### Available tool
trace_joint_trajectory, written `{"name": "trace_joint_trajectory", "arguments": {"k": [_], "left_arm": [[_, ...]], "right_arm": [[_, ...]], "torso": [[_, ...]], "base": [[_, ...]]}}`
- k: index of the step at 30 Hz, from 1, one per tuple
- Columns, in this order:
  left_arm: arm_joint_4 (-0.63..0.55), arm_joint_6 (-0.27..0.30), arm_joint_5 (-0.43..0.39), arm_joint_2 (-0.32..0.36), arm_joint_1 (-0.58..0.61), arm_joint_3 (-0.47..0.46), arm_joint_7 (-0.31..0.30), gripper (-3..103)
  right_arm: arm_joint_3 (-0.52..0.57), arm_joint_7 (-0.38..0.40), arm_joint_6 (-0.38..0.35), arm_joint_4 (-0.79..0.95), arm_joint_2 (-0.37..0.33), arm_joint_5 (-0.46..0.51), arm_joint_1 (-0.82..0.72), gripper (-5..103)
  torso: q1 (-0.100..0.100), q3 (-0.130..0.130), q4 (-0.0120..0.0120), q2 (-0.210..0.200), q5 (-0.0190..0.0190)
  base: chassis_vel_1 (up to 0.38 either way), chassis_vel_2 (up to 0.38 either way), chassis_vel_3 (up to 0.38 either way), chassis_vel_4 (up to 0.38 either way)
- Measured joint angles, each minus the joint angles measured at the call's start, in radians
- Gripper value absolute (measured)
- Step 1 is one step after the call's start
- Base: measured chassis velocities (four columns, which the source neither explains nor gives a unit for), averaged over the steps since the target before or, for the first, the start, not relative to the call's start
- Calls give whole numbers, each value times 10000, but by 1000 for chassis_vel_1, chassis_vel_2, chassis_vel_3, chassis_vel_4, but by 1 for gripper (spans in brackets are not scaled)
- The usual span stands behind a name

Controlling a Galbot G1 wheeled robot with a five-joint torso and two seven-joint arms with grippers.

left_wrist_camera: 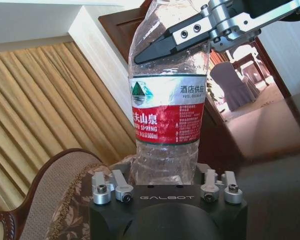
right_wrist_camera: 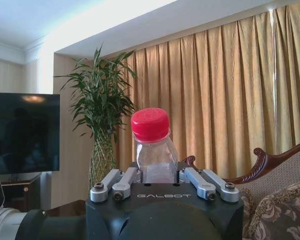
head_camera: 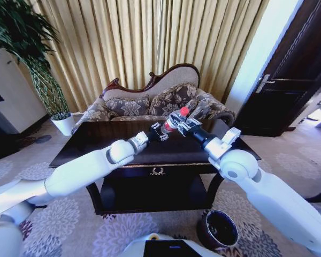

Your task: Move to the front of the table and place the trash on the table into the trash bin.

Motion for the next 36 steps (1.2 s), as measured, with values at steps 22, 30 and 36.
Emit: {"name": "trace_joint_trajectory", "arguments": {"k": [22, 30, 36], "left_arm": [[-1015, -518, -598, 1028, 1729, -2062, -8, 100], [-1097, 247, -651, 1972, 3638, -5367, -868, 100], [-1609, 872, -1319, 2460, 6174, -8674, -1443, 100]], "right_arm": [[1245, 7, 78, -1024, -192, -168, -592, 25], [2178, 997, -206, -1396, -145, -654, -1399, 25], [2550, 1539, -412, -1618, -17, -1166, -1833, 25]], "torso": [[0, 0, 1, 1, -1], [0, 0, 0, 1, 0], [0, -1, 3, 1, -4]], "base": [[0, 0, 0, 0], [0, 0, 0, 0], [0, 0, 0, 0]]}}
